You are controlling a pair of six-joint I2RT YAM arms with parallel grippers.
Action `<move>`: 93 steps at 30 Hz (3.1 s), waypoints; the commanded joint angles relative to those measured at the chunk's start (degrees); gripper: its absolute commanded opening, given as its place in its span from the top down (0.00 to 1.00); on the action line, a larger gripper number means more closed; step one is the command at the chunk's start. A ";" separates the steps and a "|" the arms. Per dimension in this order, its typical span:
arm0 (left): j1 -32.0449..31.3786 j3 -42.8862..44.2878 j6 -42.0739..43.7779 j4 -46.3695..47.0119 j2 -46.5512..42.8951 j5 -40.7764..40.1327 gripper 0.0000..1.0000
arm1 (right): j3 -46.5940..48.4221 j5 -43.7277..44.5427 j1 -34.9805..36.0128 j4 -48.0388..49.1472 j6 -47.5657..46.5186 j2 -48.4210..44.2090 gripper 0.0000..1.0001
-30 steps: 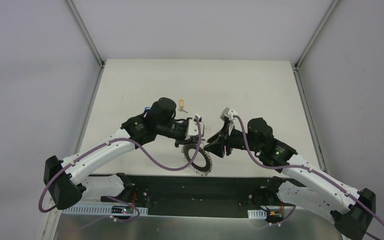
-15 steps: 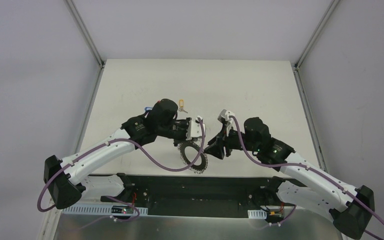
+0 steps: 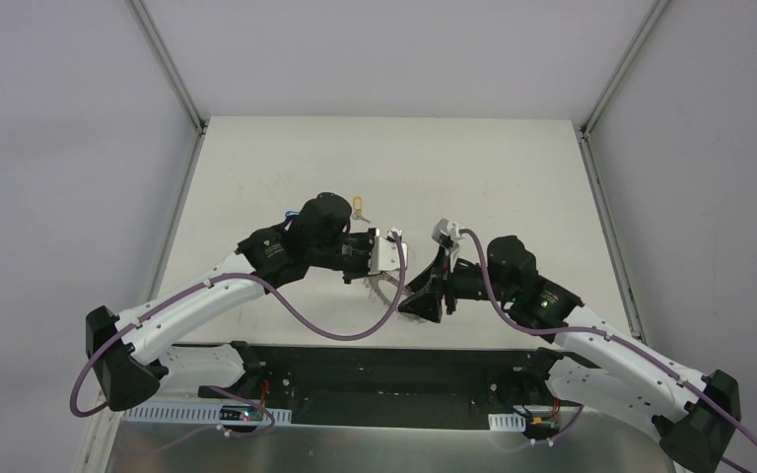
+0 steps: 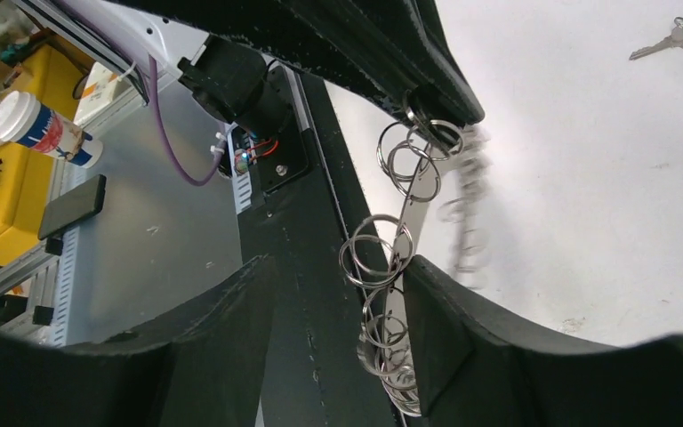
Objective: Remove the keys from the keyring
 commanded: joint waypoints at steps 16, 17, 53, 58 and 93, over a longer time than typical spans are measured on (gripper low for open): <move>-0.89 5.80 -2.74 4.36 -0.68 -3.58 1.00 | 2.32 17.30 0.71 -5.56 0.49 -0.68 1.00; -0.94 5.87 -2.89 4.33 -0.39 -4.74 1.00 | 2.63 19.58 0.75 -6.81 0.28 -0.94 1.00; -1.24 -8.02 -4.78 19.69 -3.62 1.06 1.00 | 4.48 20.84 1.57 -7.04 -13.55 -6.34 0.53; -1.25 -9.18 -4.94 21.47 -4.69 4.06 1.00 | 0.97 18.65 1.57 1.72 -17.11 -6.26 0.54; -1.53 -10.17 -4.43 22.21 -6.39 4.17 1.00 | -4.28 12.71 1.49 8.80 -8.96 -8.34 1.00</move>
